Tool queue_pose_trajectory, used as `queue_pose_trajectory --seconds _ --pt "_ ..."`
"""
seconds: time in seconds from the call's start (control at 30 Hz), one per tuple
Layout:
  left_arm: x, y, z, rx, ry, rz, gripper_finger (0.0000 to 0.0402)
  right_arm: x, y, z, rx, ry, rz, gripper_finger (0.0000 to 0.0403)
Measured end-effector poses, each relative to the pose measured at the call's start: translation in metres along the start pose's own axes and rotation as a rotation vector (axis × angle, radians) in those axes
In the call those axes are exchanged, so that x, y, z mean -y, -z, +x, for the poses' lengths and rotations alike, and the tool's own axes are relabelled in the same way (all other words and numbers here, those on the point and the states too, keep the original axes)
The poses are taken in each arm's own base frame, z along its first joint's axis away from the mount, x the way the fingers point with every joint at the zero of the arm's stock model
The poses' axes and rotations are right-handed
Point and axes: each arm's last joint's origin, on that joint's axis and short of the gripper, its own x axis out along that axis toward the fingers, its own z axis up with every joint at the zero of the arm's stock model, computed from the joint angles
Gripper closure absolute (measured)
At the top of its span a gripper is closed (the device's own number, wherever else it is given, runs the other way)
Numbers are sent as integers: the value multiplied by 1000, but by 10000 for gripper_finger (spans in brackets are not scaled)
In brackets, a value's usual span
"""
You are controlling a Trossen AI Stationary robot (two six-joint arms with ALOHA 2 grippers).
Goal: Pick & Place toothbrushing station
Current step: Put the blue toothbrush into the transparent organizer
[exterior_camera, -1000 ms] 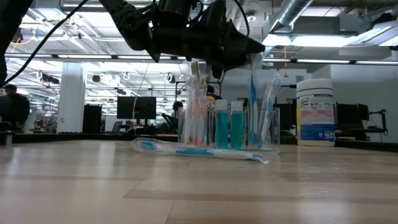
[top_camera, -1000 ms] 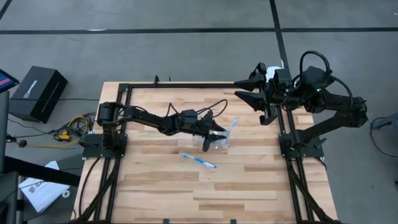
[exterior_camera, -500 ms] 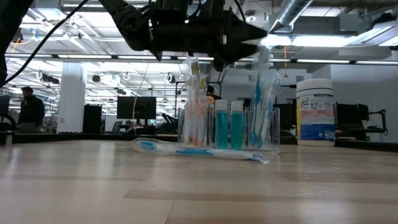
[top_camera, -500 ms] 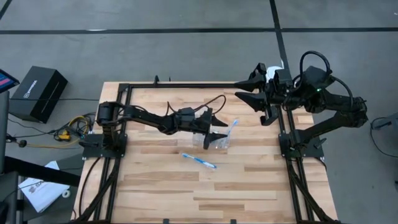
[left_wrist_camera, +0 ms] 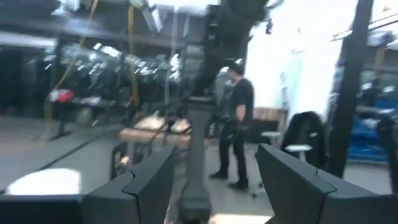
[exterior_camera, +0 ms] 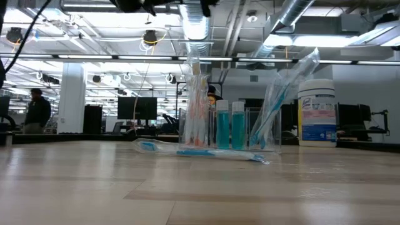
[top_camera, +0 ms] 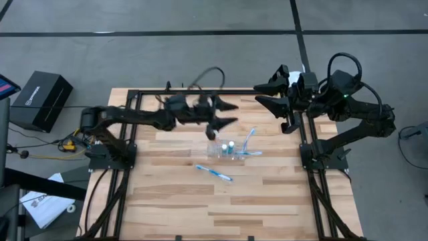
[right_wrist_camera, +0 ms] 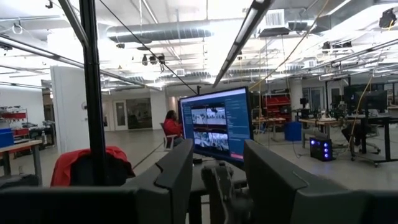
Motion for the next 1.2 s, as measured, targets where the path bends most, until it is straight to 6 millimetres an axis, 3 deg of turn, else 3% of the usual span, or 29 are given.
queue_pose_trajectory --seconds 0.17,0.37,0.57,0.73,0.87,1.2 --pt "4 -42 -31 -145 -50 70 198 0 0 0 0 3 0 269" --pt "9 -77 -93 -426 -150 57 206 -1 -3 0 32 -1 2 269" --pt "19 -86 -148 -670 -254 -92 206 -4 -7 -1 75 -17 -19 269" --pt "25 -63 -170 -813 -280 -220 207 -4 -8 0 86 -15 -47 269" --pt "34 -27 -175 -930 -219 -216 213 -3 -8 0 86 -13 -51 269" --pt "62 66 -165 -990 -25 -158 218 -4 -7 0 84 -15 -17 269"
